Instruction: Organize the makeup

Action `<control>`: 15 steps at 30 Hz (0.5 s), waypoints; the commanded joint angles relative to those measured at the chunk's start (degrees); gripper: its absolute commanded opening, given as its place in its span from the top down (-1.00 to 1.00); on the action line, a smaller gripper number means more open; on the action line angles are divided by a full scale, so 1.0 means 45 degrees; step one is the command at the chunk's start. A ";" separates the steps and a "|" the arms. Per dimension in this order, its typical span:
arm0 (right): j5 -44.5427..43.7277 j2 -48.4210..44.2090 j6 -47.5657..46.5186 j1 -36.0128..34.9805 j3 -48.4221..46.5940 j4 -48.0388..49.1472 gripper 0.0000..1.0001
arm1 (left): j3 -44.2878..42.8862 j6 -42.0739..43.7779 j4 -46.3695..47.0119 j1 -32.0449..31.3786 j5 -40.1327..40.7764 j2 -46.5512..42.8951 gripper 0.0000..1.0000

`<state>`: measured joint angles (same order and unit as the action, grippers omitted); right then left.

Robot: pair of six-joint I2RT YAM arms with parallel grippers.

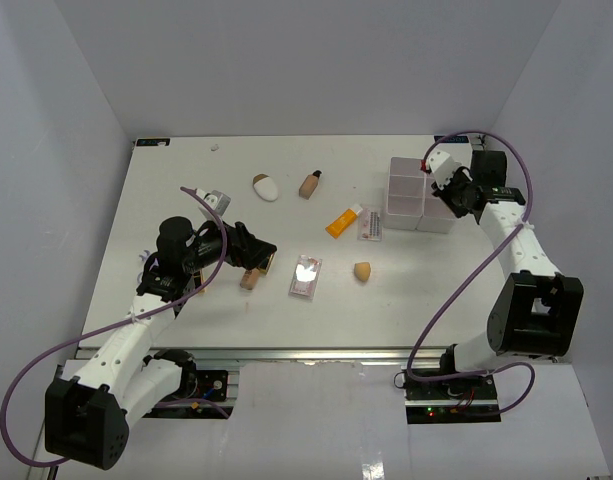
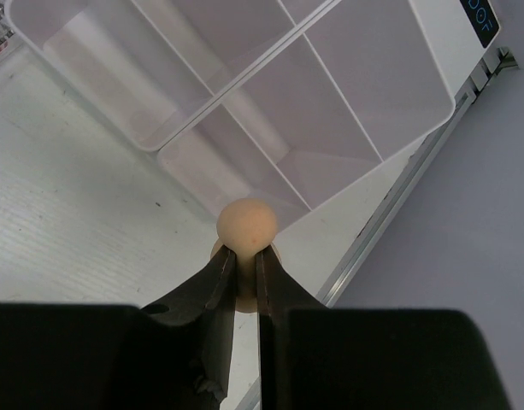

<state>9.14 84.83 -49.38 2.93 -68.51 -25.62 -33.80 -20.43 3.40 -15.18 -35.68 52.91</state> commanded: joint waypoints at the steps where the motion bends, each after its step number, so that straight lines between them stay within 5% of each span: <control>1: 0.0315 0.0590 0.0092 -0.0006 -0.0225 0.1271 0.84 | -0.0477 0.0126 0.0104 -0.0046 -0.0274 -0.0044 -0.96; 15: 0.0611 0.1310 -0.1470 -0.0006 0.0580 0.2193 0.78 | -0.0457 0.0126 0.0124 -0.0055 -0.0343 0.0057 -0.96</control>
<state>10.60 89.87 -52.41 2.92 -66.52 -19.88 -33.80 -20.43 3.41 -15.18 -36.06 53.18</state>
